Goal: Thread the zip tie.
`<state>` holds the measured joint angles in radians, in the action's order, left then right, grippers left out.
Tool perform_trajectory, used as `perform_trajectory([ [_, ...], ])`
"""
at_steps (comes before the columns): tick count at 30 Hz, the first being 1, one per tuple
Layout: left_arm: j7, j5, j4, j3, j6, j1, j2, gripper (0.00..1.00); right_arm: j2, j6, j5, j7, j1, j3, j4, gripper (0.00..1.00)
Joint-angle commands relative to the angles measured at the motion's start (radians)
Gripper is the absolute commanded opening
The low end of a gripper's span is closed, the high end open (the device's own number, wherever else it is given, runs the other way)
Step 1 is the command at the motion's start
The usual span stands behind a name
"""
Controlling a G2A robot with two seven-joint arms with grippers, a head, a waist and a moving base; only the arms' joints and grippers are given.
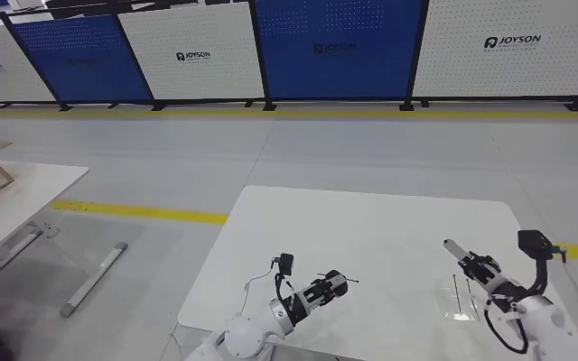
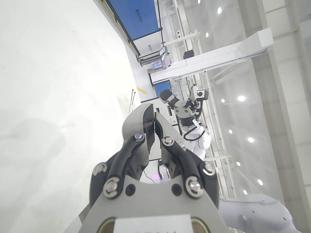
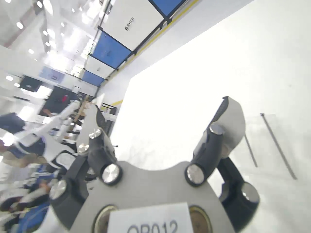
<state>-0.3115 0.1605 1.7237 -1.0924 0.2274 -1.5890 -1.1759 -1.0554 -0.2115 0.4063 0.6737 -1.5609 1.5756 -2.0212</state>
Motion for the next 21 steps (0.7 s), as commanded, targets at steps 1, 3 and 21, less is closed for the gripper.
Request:
perform_trajectory([
  [1,0.000,0.000,0.000,0.000,0.000,0.000,0.000,0.00,0.008,-0.002,0.071,0.107,0.045,0.000,0.004,1.00],
  [3,0.000,0.000,0.000,0.000,0.000,0.000,0.000,0.00,0.015,-0.031,0.122,0.205,0.093,-0.007,0.028,1.00],
  [21,0.000,0.000,0.000,0.000,0.000,0.000,0.000,0.00,0.023,-0.030,0.217,0.384,0.234,-0.099,0.149,1.00],
])
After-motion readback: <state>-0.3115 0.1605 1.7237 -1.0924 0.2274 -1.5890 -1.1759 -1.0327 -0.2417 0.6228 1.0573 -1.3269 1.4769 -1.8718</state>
